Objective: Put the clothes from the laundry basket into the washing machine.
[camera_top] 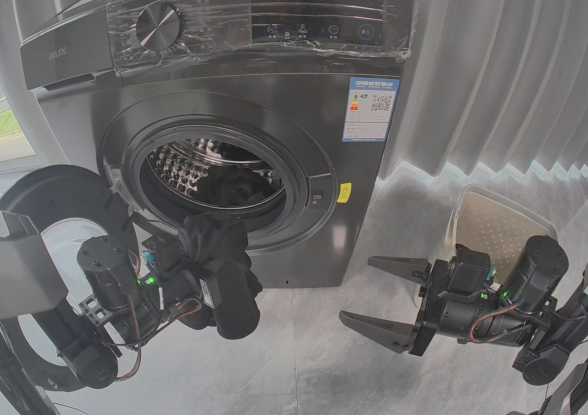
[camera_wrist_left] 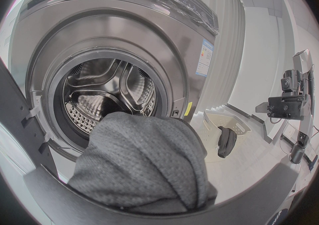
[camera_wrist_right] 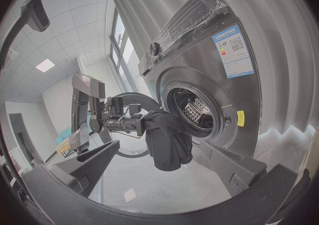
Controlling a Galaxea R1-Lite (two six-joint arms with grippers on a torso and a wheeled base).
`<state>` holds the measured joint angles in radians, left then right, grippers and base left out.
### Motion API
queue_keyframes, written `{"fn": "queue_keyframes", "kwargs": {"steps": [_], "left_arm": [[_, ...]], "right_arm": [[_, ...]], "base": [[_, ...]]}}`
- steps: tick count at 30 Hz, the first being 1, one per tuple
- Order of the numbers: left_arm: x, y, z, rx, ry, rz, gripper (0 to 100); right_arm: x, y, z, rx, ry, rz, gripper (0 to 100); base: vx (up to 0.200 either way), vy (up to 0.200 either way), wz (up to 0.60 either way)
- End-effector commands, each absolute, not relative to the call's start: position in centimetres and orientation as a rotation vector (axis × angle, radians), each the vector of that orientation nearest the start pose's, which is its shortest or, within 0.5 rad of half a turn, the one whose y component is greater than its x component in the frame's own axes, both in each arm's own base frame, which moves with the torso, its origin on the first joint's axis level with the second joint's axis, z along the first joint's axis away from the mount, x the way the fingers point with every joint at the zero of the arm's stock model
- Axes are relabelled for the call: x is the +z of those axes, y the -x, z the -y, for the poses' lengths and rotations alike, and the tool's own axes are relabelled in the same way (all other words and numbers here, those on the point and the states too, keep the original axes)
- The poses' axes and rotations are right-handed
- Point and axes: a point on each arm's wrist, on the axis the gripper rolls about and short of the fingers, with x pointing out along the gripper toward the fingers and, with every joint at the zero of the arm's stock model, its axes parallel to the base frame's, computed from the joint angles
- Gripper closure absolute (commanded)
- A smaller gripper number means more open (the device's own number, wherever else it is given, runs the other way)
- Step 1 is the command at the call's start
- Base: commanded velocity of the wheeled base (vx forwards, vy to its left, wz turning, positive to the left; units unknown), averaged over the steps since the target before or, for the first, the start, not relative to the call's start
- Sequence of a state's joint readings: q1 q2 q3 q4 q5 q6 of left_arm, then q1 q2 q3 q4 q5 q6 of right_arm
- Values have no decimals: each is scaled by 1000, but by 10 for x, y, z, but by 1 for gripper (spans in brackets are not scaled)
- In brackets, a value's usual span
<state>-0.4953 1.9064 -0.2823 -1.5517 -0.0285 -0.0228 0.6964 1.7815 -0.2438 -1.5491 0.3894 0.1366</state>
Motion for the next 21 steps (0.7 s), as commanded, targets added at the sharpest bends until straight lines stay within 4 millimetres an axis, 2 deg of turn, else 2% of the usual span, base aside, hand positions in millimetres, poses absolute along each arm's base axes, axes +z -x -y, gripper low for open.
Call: {"fn": "queue_keyframes", "kwargs": {"steps": [1, 5, 17, 21], "left_arm": [[97, -235, 128, -525, 5, -80, 100], [97, -235, 128, -523, 5, -80, 100], [97, -236, 127, -524, 5, -79, 100], [96, -235, 127, -525, 5, -82, 100]], "right_arm": [[122, -183, -164, 1085, -124, -65, 0], [122, -183, -163, 1084, -125, -63, 0], [122, -183, -163, 1082, -124, -64, 0], [122, -183, -163, 1082, -124, -64, 0]], "base": [[0, 0, 0], [0, 0, 0], [0, 200, 0], [0, 0, 0]]}}
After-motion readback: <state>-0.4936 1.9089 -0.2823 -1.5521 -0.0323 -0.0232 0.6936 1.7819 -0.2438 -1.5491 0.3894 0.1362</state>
